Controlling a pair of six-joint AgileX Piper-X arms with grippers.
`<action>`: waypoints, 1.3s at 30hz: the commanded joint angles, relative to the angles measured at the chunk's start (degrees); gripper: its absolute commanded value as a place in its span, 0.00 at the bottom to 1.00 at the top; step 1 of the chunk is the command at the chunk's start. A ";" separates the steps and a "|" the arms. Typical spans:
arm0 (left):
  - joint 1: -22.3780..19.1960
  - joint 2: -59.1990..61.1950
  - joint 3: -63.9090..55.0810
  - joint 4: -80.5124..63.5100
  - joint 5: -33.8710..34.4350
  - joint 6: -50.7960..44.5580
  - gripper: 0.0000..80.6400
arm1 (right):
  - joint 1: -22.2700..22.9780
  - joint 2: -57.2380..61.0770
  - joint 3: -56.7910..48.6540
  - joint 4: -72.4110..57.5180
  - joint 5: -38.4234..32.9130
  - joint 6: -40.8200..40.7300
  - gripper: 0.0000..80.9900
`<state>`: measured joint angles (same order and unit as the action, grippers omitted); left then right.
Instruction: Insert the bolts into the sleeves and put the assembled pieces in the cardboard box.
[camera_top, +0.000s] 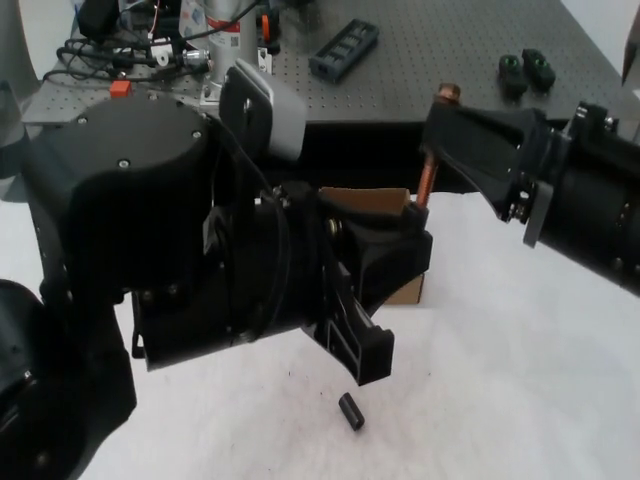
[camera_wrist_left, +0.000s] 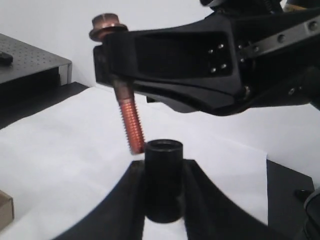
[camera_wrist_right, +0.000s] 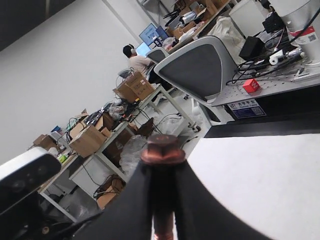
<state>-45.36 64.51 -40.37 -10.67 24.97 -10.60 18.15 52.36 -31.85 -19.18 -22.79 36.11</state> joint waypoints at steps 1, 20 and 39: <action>0.00 -0.51 -0.12 2.30 0.25 -1.10 0.01 | 0.18 -0.08 -0.50 -2.84 0.57 0.08 0.08; 0.00 -0.51 -0.12 2.47 -0.42 -1.39 0.01 | 4.70 -0.08 -0.30 5.89 -3.01 -3.44 0.08; 0.00 -0.51 -0.12 -0.75 2.78 -5.90 0.01 | 4.67 -0.23 -0.30 -5.81 4.36 -3.54 0.08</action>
<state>-45.36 64.51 -39.79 -10.10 27.16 -15.97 22.66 52.36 -31.85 -20.49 -21.23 32.77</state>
